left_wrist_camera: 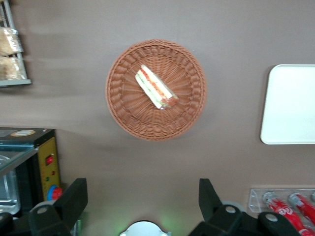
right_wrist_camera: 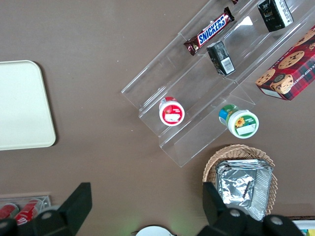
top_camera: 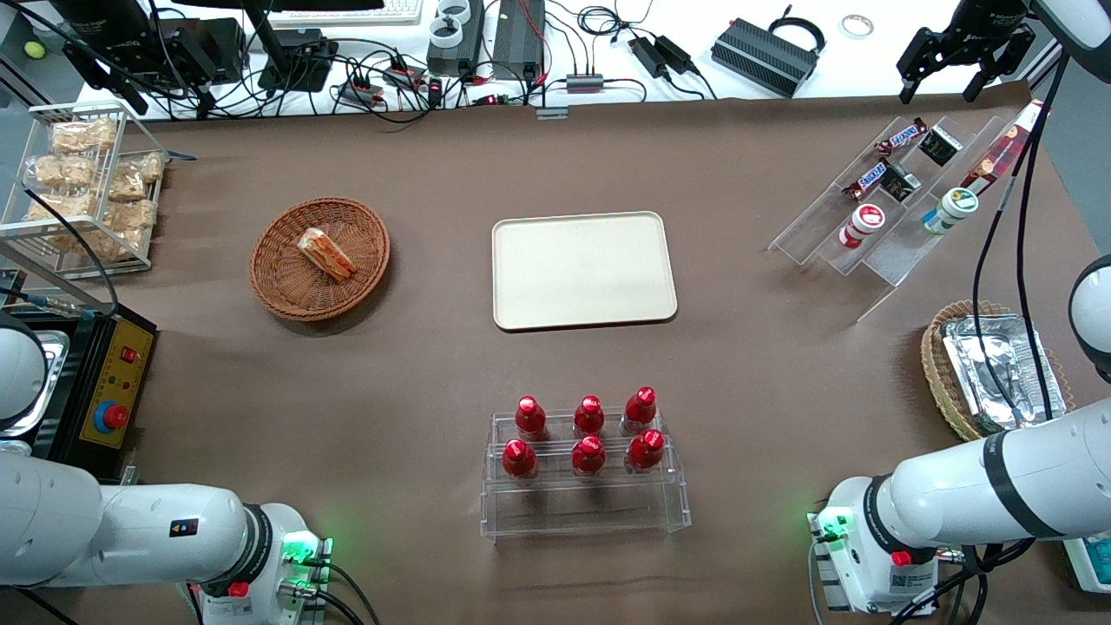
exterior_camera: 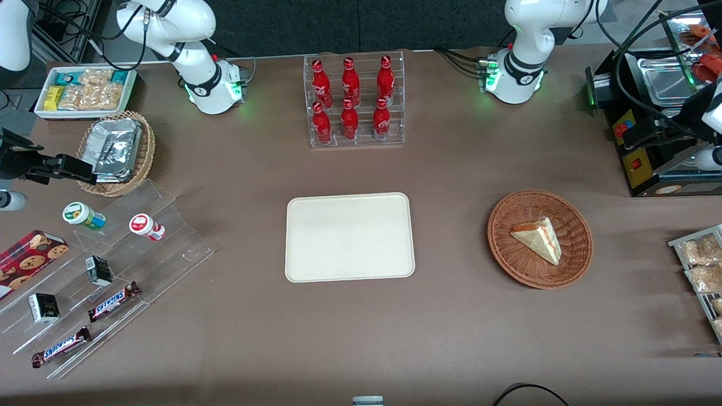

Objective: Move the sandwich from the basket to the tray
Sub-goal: 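Move the left gripper over the sandwich in the wicker basket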

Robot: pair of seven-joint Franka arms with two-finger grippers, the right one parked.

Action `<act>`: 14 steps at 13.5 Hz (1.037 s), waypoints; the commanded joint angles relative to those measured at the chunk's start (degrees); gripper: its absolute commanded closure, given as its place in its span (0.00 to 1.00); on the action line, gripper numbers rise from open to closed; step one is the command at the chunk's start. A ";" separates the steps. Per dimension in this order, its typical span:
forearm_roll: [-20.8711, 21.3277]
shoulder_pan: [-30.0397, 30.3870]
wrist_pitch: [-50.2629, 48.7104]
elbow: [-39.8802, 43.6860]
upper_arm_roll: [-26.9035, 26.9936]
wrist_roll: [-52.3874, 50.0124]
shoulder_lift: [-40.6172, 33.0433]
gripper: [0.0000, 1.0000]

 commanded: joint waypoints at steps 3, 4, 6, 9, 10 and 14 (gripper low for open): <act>1.81 -0.94 -0.54 1.34 -0.45 -0.57 1.49 0.00; 1.99 -0.95 -0.72 0.99 -0.37 -0.57 2.28 0.00; 2.08 -0.33 0.33 -1.80 -0.10 -3.02 2.81 0.00; 2.08 -0.77 8.48 -7.68 -0.19 -16.07 4.83 0.00; 2.08 -0.94 13.12 -11.45 -0.28 -21.26 4.92 0.00; 2.08 -2.26 31.93 -24.11 -0.45 -39.81 4.93 0.00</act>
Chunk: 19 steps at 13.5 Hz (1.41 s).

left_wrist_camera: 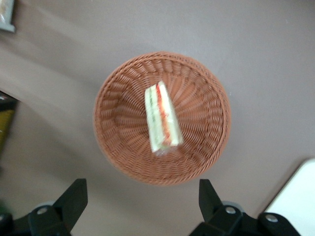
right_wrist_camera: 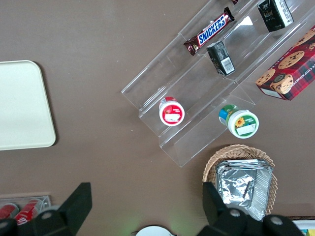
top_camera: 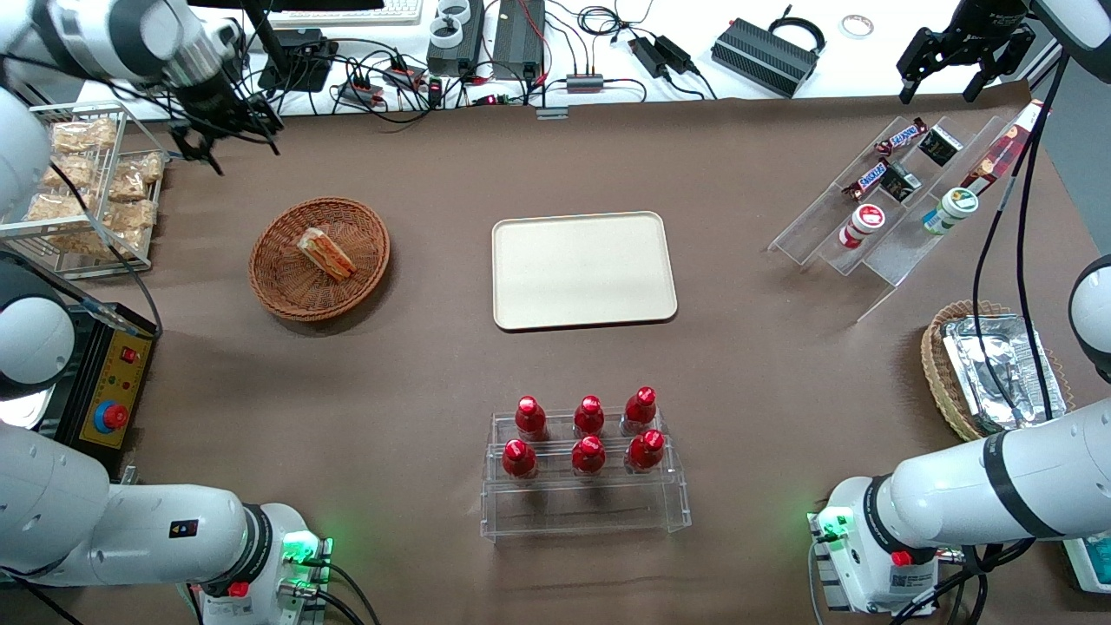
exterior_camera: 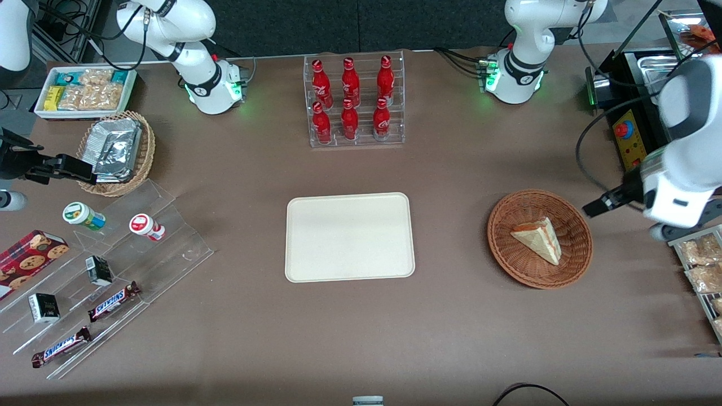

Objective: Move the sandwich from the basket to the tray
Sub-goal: 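Move the left gripper over the sandwich in the wicker basket, then lower the open left gripper around the wrapped sandwich and close it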

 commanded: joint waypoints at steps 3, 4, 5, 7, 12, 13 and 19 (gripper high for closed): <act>0.49 -2.03 20.26 -14.15 0.20 -19.05 -0.91 0.00; 0.49 -2.12 23.00 -15.83 0.20 -20.38 -0.39 0.00; 0.57 -2.20 26.15 -18.02 0.20 -21.18 0.32 0.00; 0.58 -2.21 33.18 -23.11 0.20 -21.54 0.24 0.00; 0.66 -2.29 39.35 -27.17 0.20 -21.54 1.03 0.00; 0.66 -2.21 40.24 -27.62 0.20 -21.54 1.11 0.00; 0.66 -2.29 44.72 -29.46 0.20 -21.45 4.54 0.00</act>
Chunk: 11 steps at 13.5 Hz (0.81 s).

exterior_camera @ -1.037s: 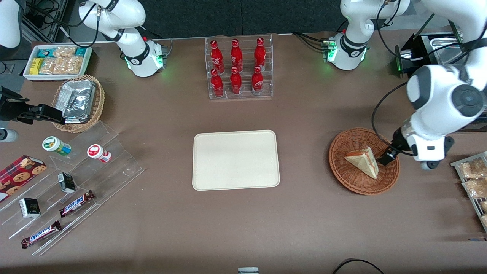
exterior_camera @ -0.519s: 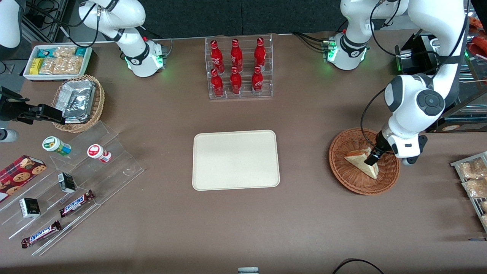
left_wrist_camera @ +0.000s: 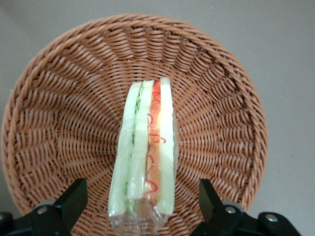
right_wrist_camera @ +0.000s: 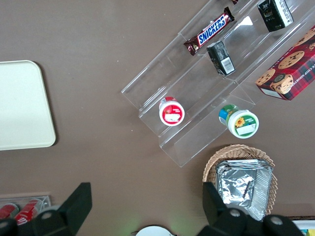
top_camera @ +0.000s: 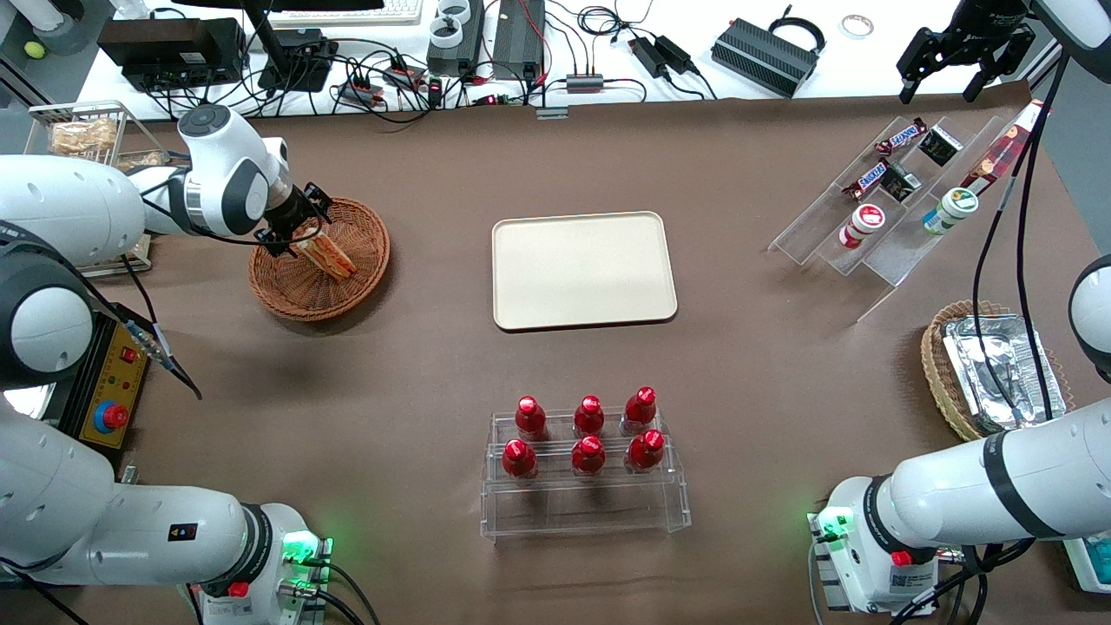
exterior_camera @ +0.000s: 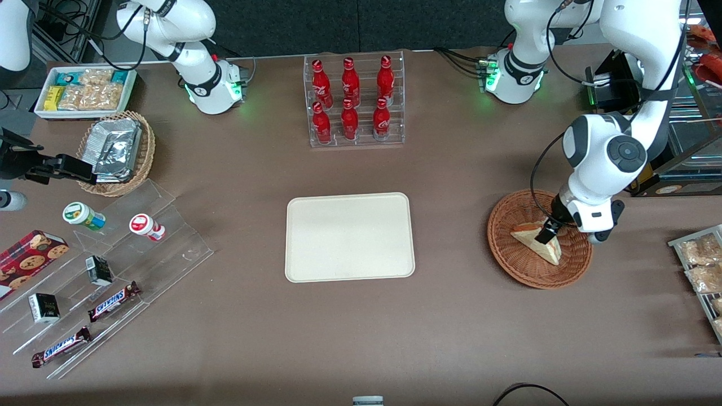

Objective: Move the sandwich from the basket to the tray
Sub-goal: 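Lower the open left gripper around the wrapped sandwich and close it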

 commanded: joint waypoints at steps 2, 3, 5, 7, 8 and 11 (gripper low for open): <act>0.66 -0.53 3.81 -1.15 0.28 -1.47 2.12 0.00; 0.66 -0.53 4.59 -1.06 0.28 -1.47 2.56 0.00; -0.21 -0.53 5.30 -0.45 0.19 -1.64 3.35 0.22; -0.13 -0.53 4.87 0.43 0.19 -2.69 3.27 0.64; 0.05 -0.53 4.69 0.61 0.19 -2.26 3.09 0.73; 0.66 -0.53 -2.21 3.32 -0.86 -2.00 1.60 0.80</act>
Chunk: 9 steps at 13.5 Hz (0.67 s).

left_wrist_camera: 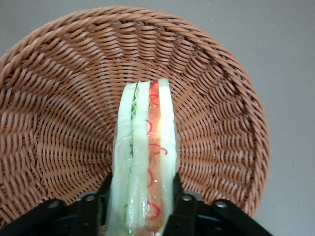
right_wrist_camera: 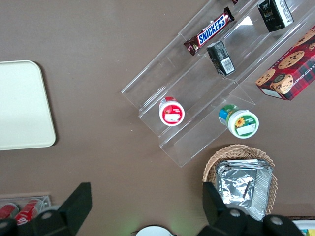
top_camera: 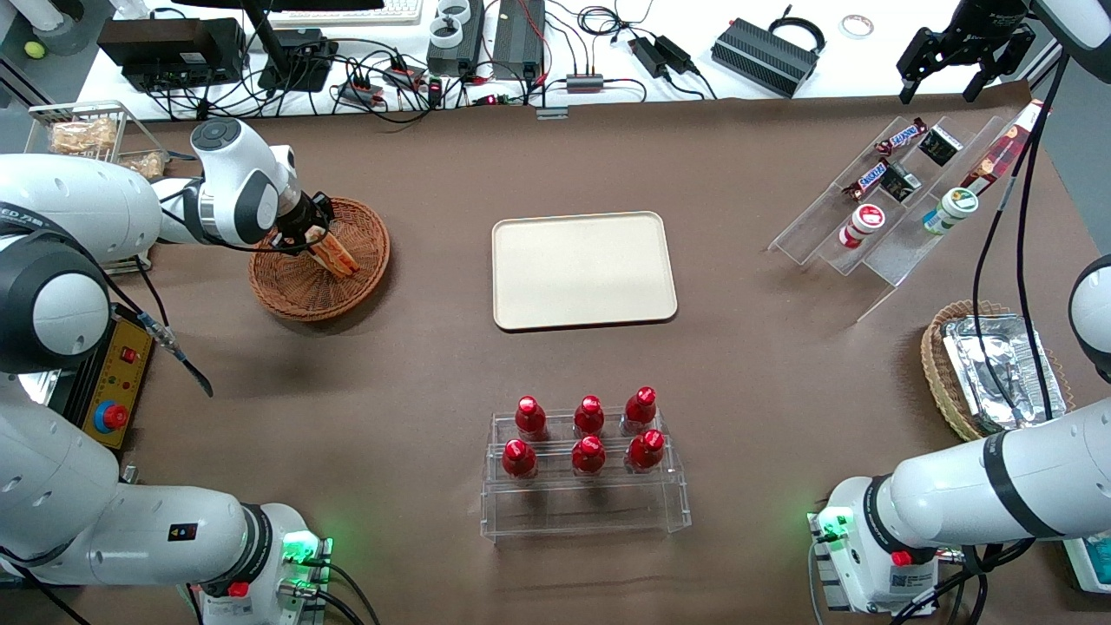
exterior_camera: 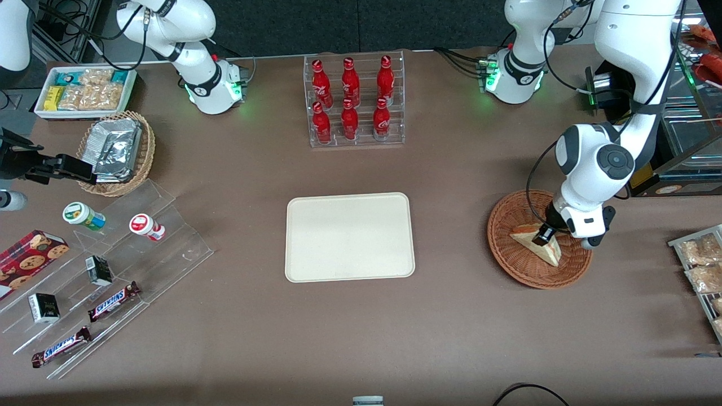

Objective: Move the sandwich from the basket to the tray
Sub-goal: 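Lower the open left gripper around the wrapped sandwich and close it, then lift the sandwich and carry it with the left gripper over the cream tray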

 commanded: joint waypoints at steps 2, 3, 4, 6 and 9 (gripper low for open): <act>0.91 -0.49 -17.00 8.11 -2.01 -0.65 -3.26 0.80; 1.00 -0.58 -22.71 11.19 -2.80 -0.65 -3.97 0.80; 1.00 -0.49 -27.73 14.26 -4.29 -0.65 -4.50 0.80; 2.23 -0.49 -35.30 20.07 -7.97 -1.17 -4.42 0.80; 2.94 -0.58 -40.52 26.24 -15.70 -1.44 -3.28 0.80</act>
